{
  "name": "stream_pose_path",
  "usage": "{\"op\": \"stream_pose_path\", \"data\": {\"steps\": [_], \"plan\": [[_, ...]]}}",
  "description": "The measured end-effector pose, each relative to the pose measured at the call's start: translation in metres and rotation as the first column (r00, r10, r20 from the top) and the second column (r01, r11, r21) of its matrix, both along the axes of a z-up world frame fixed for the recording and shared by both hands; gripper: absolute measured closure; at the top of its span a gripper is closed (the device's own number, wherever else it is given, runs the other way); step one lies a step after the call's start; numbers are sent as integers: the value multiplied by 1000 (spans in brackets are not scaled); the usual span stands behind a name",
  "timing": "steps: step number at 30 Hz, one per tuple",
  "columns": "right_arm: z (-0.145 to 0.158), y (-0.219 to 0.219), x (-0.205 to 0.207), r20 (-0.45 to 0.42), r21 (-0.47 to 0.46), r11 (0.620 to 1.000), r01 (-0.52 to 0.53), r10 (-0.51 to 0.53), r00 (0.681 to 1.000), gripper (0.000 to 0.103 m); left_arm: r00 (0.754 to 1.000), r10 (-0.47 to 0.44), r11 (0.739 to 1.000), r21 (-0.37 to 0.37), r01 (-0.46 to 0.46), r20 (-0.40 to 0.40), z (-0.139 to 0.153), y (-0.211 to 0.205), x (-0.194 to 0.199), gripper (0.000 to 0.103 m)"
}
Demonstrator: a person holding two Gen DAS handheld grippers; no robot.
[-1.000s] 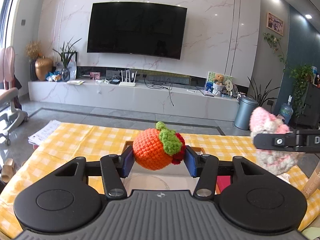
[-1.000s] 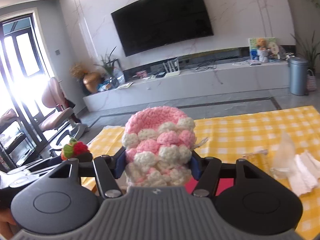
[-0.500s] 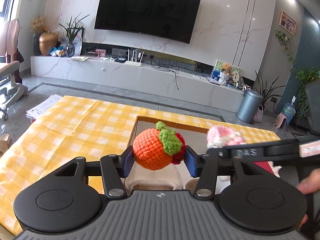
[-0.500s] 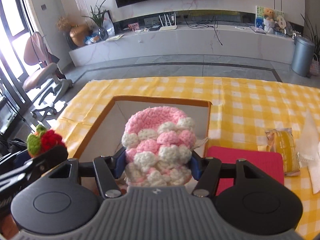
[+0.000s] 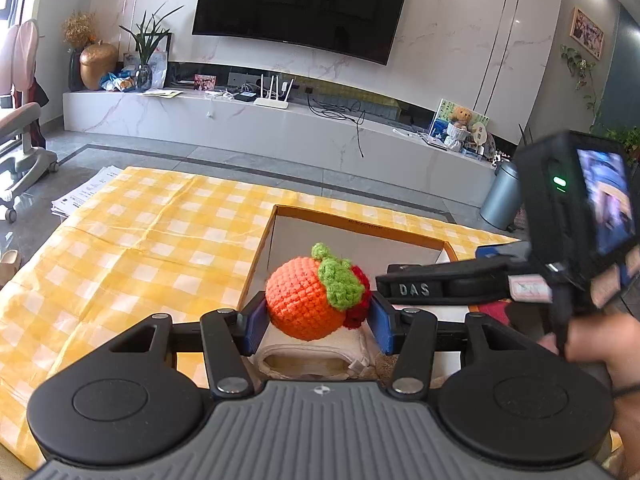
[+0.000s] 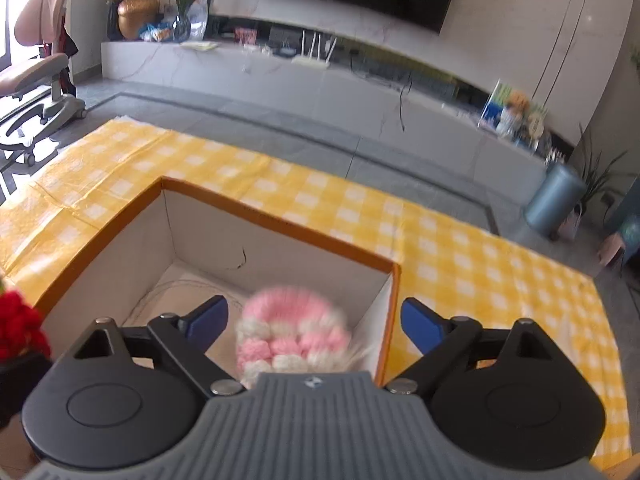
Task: Organize soft objects
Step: 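Open the right tool to drop the pouch into the box while the left tool releases the fruit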
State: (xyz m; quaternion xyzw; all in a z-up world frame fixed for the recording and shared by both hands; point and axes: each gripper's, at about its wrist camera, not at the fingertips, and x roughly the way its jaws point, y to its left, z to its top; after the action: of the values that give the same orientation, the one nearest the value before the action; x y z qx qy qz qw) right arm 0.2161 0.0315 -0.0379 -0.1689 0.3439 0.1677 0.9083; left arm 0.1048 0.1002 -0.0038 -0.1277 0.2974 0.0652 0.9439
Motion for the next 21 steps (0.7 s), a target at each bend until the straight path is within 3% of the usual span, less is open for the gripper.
{"op": "stream_pose_path", "data": {"steps": [7, 12, 21], "plan": [[25, -40, -30, 48, 64, 998, -27, 24, 999, 11, 1000, -4, 999, 37, 4, 0, 4, -15, 24, 43], [37, -94, -48, 125, 108, 994, 31, -44, 991, 10, 999, -28, 998, 56, 30, -35, -9, -27, 47, 43], [21, -154, -47, 83, 219, 971, 98, -118, 989, 10, 993, 83, 992, 100, -76, -78, -28, -34, 62, 43]]}}
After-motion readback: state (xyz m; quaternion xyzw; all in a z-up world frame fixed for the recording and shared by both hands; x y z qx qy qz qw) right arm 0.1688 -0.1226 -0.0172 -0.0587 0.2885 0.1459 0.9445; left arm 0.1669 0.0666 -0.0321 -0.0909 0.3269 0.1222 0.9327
